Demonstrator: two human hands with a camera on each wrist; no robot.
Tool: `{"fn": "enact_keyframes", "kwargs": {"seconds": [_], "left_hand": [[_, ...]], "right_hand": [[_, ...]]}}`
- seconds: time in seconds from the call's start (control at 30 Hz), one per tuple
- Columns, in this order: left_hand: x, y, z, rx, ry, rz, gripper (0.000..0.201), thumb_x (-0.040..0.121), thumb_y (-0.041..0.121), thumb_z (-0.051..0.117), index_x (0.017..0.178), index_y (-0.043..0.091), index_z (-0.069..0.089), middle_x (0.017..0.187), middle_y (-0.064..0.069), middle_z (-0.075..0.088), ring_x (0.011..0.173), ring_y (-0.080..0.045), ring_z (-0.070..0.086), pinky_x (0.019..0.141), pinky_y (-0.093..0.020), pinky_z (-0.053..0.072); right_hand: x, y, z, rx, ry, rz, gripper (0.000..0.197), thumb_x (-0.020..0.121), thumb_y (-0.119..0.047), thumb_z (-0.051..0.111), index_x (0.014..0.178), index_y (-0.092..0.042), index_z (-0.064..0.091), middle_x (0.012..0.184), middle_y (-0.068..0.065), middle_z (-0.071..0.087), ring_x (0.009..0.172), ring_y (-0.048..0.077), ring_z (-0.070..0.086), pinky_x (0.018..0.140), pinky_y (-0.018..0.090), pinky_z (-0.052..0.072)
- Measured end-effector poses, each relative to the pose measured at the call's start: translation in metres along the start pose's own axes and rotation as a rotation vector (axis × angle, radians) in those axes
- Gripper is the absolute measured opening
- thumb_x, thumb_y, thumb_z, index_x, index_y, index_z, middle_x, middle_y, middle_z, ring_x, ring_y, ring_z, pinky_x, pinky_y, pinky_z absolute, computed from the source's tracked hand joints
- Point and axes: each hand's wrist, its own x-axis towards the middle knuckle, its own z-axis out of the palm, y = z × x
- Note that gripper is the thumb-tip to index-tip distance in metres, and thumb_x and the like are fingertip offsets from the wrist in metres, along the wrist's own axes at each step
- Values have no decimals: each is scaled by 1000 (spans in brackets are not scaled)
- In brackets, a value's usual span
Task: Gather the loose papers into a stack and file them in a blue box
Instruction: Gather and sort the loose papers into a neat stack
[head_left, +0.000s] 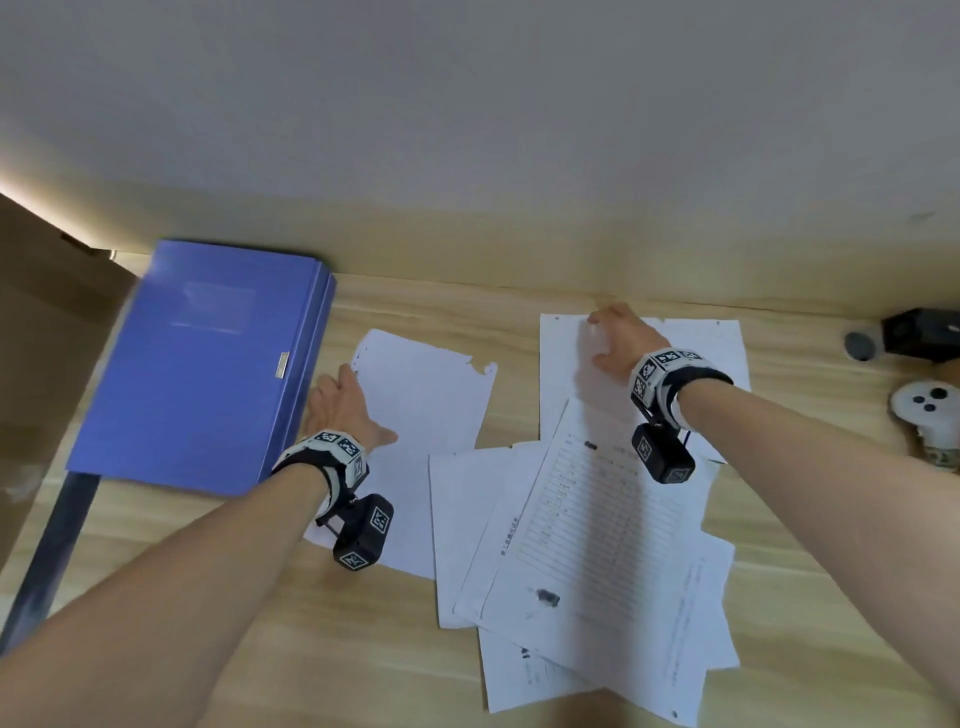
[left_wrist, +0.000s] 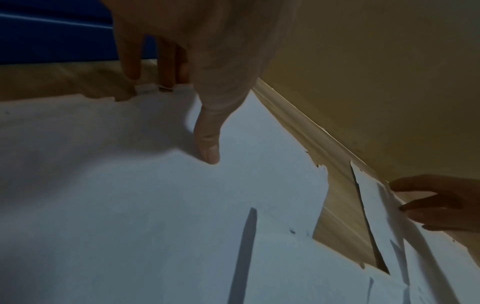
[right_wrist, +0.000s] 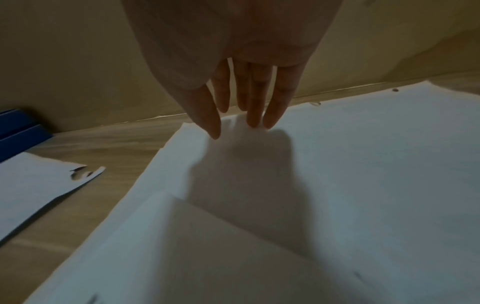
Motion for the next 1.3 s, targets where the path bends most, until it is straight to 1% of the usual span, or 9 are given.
{"fn": "enact_keyframes", "kwargs": {"seconds": [0.2, 0.3, 0.47, 0.57, 0.8, 0.97, 1.1, 1.2, 1.3], "left_hand": [[11, -2, -7, -69, -62, 12, 99, 59, 35, 89, 136, 16, 31, 119, -12, 58, 118, -34, 47, 92, -47, 49], [10, 4, -17, -181, -37, 27, 60, 73, 16, 75, 125, 16, 45, 107, -10, 66, 93, -31, 63, 77, -41, 56], [-7, 32, -59, -358, 251, 124, 27, 80, 7, 55, 102, 17, 67, 84, -6, 64, 78, -33, 62, 60, -33, 46], [-22, 50, -85, -444, 382, 207, 31, 84, 11, 52, 108, 19, 69, 96, -8, 66, 87, -34, 62, 66, -35, 46], [-80, 85, -98, -426, 622, 708, 23, 86, 6, 55, 99, 13, 73, 97, -2, 68, 84, -26, 62, 63, -34, 45], [-127, 90, -52, -320, 454, 1023, 40, 75, 0, 62, 109, 17, 73, 110, 4, 70, 98, -18, 62, 69, -29, 51], [-152, 84, -1, -154, 305, 1129, 34, 79, 7, 66, 109, 20, 72, 114, 8, 67, 101, -17, 61, 61, -24, 45], [-161, 76, 32, 42, 45, 1117, 38, 87, 10, 57, 123, 19, 65, 136, 4, 57, 121, -19, 51, 83, -32, 50], [-160, 68, 49, 223, -194, 1041, 48, 93, 18, 53, 141, 19, 49, 155, -2, 37, 138, -25, 37, 109, -40, 37]], "right_hand": [[18, 1, 6, -118, 58, 4, 66, 66, -41, 82, 122, -28, 48, 132, 2, 49, 122, 27, 42, 97, 42, 43], [14, 1, 7, -220, 45, 12, 63, 65, -53, 77, 120, -32, 55, 127, 4, 50, 122, 28, 38, 99, 43, 39], [-4, -2, -2, -144, 113, 10, 43, 80, -35, 71, 117, -17, 62, 129, 8, 54, 121, 30, 44, 96, 42, 42], [-23, -3, -13, -1, 227, 0, 21, 88, -26, 60, 106, -15, 62, 115, 9, 66, 99, 27, 59, 80, 34, 45], [-90, 4, -60, 157, 471, 36, 26, 96, -24, 49, 112, -9, 63, 106, 21, 68, 98, 41, 63, 78, 42, 51], [-145, 10, -89, 204, 659, 23, 24, 91, -24, 50, 76, -5, 51, 70, 17, 56, 69, 39, 53, 59, 41, 40], [-190, 9, -96, 225, 774, -19, 24, 89, -28, 53, 77, -7, 56, 71, 11, 58, 67, 31, 51, 60, 39, 39], [-214, 2, -82, 236, 798, -79, 20, 90, -28, 57, 88, -9, 65, 79, 5, 64, 72, 26, 56, 64, 36, 43], [-221, -6, -55, 252, 681, -104, 21, 91, -30, 58, 87, -11, 66, 77, 3, 64, 70, 25, 58, 65, 39, 48]]}}
